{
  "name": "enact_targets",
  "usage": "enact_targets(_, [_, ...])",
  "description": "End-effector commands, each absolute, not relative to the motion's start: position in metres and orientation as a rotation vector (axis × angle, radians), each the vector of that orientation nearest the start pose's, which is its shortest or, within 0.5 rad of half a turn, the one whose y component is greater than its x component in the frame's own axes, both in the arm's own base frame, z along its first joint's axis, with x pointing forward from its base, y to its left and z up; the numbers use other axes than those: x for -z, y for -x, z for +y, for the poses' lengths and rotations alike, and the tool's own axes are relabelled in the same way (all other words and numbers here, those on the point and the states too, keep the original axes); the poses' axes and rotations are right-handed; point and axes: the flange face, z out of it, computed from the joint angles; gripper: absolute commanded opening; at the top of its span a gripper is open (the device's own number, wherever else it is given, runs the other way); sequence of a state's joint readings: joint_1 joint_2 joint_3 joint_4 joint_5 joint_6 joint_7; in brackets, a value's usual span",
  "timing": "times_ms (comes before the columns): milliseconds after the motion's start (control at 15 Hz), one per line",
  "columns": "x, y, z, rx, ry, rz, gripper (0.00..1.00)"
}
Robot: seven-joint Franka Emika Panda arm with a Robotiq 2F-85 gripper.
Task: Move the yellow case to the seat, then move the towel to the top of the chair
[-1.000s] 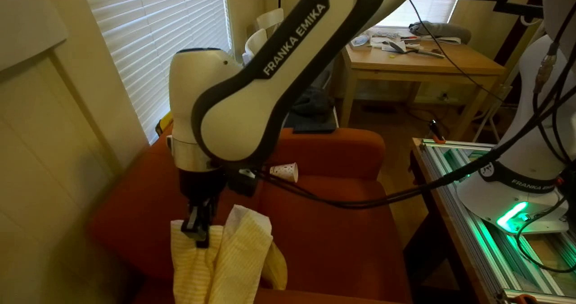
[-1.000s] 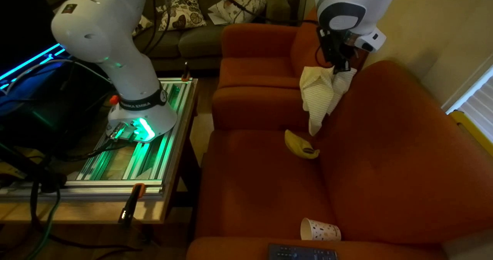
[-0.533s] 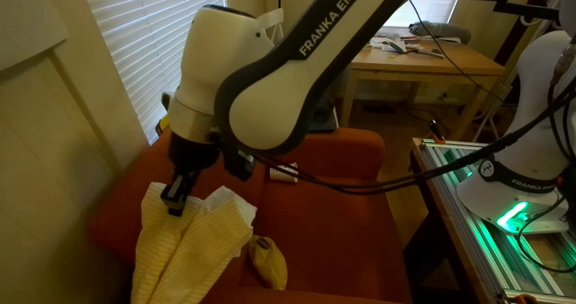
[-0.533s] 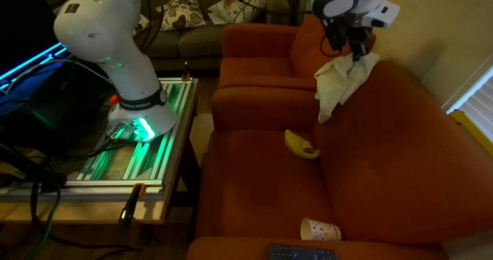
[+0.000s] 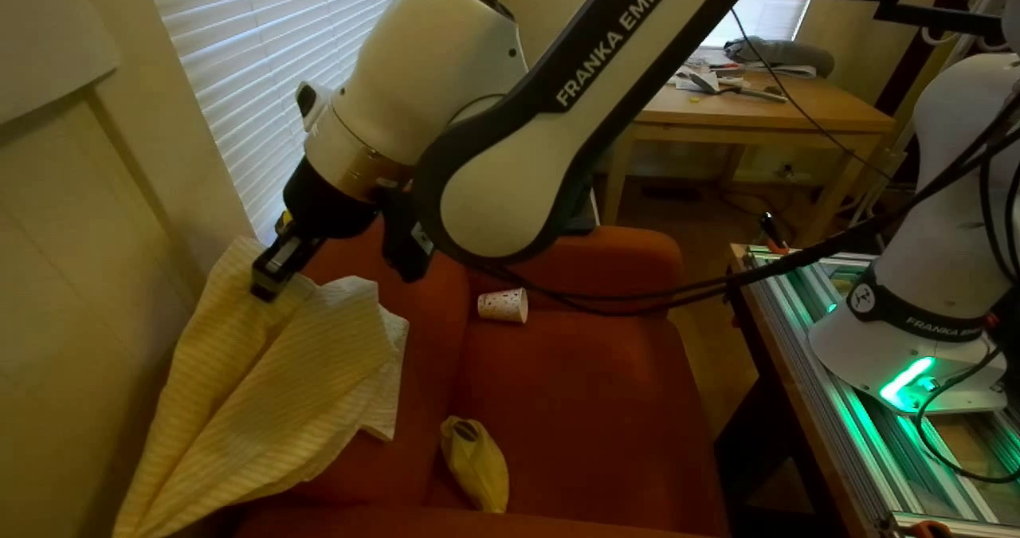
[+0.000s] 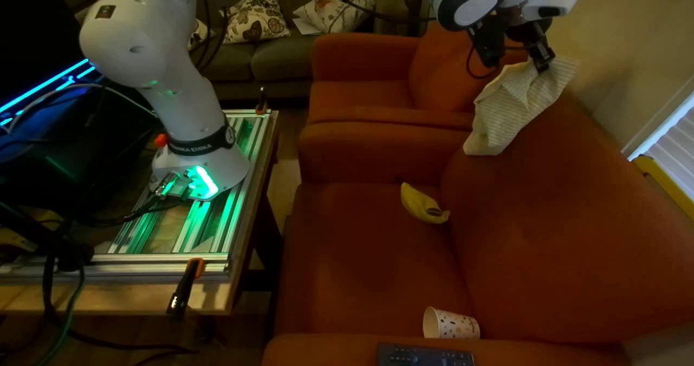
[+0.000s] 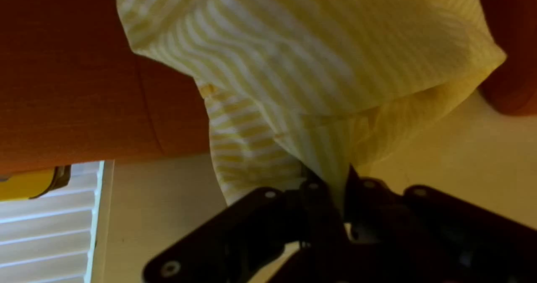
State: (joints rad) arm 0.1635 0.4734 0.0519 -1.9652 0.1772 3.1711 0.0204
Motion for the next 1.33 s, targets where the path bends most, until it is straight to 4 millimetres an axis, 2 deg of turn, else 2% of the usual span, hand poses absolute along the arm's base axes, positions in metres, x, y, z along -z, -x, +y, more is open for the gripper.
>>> enact_targets(0, [-0.331,-0.657,0.112,1.186,2.733,0.055,0.03])
enact_targets(533, [-0.31,-0.694,0.084,1.18,2.753,0.149,0.03])
enact_targets(867, [-0.294,-0.721,0.068,1.118,2.777,0.2,0.03])
enact_targets(1267, [-0.275,-0.743,0.053,1.036,2.816,0.239,0.03])
